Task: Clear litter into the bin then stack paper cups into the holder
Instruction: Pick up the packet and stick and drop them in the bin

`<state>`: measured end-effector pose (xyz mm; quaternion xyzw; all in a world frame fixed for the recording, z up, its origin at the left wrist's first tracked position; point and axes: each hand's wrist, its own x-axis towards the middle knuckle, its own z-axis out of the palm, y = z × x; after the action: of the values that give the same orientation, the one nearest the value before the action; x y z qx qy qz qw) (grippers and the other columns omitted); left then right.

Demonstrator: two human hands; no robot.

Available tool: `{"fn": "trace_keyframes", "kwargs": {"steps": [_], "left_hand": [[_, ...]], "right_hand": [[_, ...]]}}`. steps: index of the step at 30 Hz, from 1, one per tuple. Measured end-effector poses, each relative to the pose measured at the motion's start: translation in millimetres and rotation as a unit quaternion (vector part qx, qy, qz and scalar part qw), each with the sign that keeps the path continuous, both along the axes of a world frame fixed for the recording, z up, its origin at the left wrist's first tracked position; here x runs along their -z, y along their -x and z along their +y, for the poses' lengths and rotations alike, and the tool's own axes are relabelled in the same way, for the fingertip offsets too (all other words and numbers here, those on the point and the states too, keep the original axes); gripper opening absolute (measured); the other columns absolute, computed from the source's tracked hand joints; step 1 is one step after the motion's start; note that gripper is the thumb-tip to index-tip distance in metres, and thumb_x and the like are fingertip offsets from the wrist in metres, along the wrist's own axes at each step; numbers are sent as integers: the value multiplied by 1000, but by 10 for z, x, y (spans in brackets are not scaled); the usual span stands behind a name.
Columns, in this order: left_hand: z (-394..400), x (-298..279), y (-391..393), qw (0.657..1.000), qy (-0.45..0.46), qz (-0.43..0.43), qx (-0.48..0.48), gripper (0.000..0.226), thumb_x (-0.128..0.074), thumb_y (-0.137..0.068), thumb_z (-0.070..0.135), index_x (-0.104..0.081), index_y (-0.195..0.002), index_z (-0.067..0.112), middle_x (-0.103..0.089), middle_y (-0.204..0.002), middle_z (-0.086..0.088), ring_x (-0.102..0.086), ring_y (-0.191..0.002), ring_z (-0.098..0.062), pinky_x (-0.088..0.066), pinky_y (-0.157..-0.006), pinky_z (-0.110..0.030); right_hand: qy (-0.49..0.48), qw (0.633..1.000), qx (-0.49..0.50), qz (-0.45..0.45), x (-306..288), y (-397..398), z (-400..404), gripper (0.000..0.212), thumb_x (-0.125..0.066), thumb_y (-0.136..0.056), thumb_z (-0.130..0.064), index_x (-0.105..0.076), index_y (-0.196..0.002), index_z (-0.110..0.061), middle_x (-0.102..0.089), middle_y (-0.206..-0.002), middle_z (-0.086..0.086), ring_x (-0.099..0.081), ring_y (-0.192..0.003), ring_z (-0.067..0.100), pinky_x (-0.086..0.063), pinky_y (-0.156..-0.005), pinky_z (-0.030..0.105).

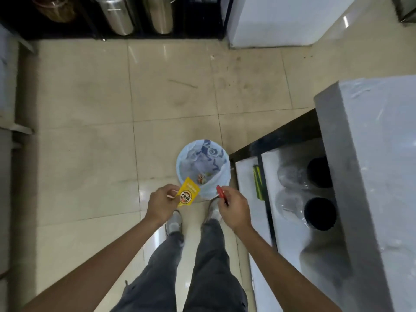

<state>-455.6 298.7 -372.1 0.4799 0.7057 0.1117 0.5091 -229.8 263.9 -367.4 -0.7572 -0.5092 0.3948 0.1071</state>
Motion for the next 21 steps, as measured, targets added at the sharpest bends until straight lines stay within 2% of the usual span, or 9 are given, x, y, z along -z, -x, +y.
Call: {"fn": "trace_keyframes", "kwargs": {"steps": [3,7,11,14,16,21], "left_hand": [[62,437,-85,999,20,2,-27,15,-74,-85,7,-75,-99,13,-75,-88,-5,-73,-80,-22,-56,-79,-28],[141,1073,-213,998,36,12,-56,12,-76,-87,13,-74,-99,13,-76,-88,-5,-71,-75,-18,-50,-67,-11],[266,1817,-318,996,49,22,-68,14,-76,-88,20,-75,-99,12,-77,-91,-7,-73,-79,-21,-56,-76,-28],[390,2319,-403,993,65,27,-92,19,-78,-86,23,-74,-102,14,-77,-90,-7,-73,-76,-20,-60,-76,-37],[483,2640,-458,993,64,39,-89,23,-78,-85,24,-74,-106,18,-78,-91,-5,-71,-75,-18,-58,-81,-35],[696,3236,-615,996,33,56,-53,27,-69,-90,21,-73,-116,24,-79,-96,-6,-75,-88,-21,-56,-87,-34]], "right_hand": [[24,999,-18,13,504,-22,191,19,-59,-98,-19,-69,-114,-16,-72,-104,5,-66,-95,24,-55,-80,35],[56,997,-11,44,1175,-53,398,24,-59,-101,-22,-68,-122,-16,-74,-104,9,-68,-95,27,-59,-84,41],[84,995,-13,44,1941,-116,617,27,-58,-102,-32,-65,-125,-19,-75,-104,7,-70,-90,23,-61,-81,40],[94,994,13,51,2467,-167,770,25,-56,-103,-30,-65,-124,-20,-73,-106,5,-70,-92,21,-61,-81,36],[90,995,11,44,2788,-185,870,21,-54,-104,-26,-65,-120,-18,-71,-100,2,-69,-92,22,-56,-79,31],[95,994,-36,42,3412,-157,1100,17,-57,-99,-16,-65,-113,-17,-73,-98,7,-68,-89,25,-56,-80,38]]}}
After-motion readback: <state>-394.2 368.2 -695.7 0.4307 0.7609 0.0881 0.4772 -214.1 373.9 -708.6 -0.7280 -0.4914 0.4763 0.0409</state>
